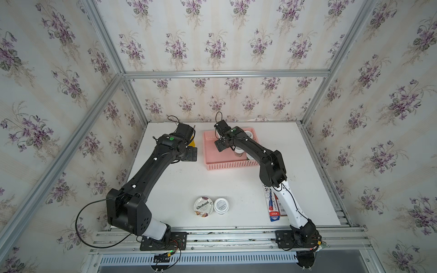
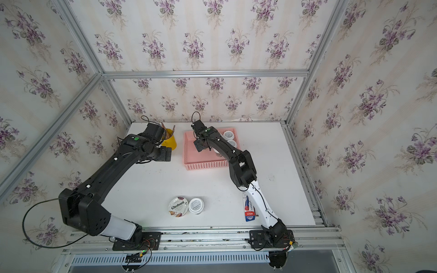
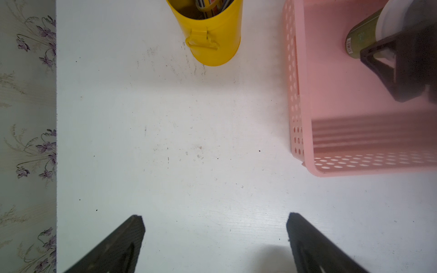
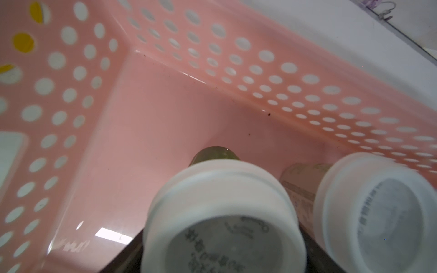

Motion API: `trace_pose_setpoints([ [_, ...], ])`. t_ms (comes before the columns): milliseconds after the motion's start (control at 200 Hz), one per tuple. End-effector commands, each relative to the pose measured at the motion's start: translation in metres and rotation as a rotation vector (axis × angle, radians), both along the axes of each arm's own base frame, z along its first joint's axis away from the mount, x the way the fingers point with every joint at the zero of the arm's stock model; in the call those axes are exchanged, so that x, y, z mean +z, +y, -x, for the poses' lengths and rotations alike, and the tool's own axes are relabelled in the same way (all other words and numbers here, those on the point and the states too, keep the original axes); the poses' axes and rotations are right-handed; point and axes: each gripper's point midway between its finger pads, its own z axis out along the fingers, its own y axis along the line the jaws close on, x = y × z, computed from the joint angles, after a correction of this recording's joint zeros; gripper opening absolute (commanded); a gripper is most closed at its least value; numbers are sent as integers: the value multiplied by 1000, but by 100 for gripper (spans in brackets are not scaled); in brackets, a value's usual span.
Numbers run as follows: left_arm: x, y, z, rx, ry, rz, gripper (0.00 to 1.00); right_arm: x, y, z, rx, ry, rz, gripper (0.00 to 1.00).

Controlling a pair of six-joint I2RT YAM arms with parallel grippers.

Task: Put the yogurt in the basket
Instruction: Place the yogurt in the basket.

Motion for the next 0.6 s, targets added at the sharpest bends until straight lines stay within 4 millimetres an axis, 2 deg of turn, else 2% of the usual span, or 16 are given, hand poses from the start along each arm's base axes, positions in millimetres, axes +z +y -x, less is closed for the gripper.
trace_pose_setpoints([
  [0,1,-1,-3,8,-8,12,99,16,-2,1,2,-11,-7,77],
  [200,3,0,-3,9,-12,20,99,24,-7,11,7,19,-3,77],
  [410,5,1,-3,11,-19,26,99,19,-13,20,9,62,24,77],
  [594,5,1,-1,11,-19,26,99,12,-13,19,9,68,28,77],
])
